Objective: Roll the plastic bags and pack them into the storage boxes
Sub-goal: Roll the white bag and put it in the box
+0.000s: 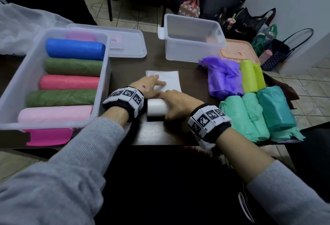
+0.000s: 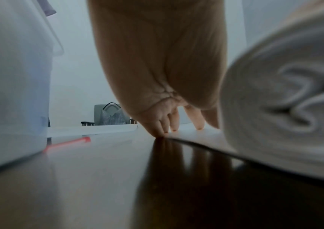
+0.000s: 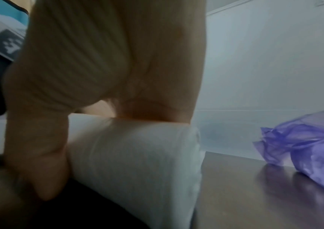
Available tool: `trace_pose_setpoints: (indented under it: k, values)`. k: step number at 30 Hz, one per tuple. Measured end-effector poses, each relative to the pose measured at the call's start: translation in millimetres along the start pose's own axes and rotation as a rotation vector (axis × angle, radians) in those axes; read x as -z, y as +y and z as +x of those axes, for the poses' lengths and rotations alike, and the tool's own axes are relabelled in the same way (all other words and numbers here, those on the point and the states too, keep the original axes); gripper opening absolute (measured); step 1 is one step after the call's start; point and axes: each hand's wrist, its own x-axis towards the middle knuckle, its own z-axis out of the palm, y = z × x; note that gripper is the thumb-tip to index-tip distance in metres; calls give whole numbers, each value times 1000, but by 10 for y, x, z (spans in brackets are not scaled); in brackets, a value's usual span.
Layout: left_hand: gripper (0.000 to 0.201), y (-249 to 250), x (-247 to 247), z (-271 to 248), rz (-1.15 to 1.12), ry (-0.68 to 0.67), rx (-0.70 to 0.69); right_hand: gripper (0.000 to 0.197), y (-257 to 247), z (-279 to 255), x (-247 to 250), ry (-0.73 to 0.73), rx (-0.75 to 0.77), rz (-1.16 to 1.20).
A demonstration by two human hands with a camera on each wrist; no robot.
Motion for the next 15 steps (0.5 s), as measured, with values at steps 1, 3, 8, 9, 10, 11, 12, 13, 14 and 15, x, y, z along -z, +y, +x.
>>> trace_pose_setpoints:
  k: [1,3,8,9,10,11,12,13,14,15]
  values:
    - [52,4,6,-3,9,-12,2,74,-22,-7,0,-2,8,25]
    - [54,12,4,-18,24,-22,-5,79,-68,-31,-2,-9,27,70]
    - [54,-10,-20,9,57,-28,-23,57,-117,-69,-87,26,25,36]
    - [54,-16,-25,17,64,-32,-23,53,-110,-72,-107,39,18,58]
    - [53,-18,-29,24,64,-33,-19,53,-99,-76,-123,50,11,97]
    - [53,-22,-32,32,62,-33,-17,53,-87,-85,-137,59,8,147]
    - [53,-18,-31,34,58,-34,-13,54,-71,-97,-153,68,4,198]
    - [53,-13,-27,33,55,-33,-9,55,-57,-114,-163,78,1,237]
    - [54,-5,-20,24,47,-32,-1,55,-41,-127,-168,83,-2,262]
    - [56,0,-14,12,19,-24,10,54,-28,-137,-166,81,-2,277]
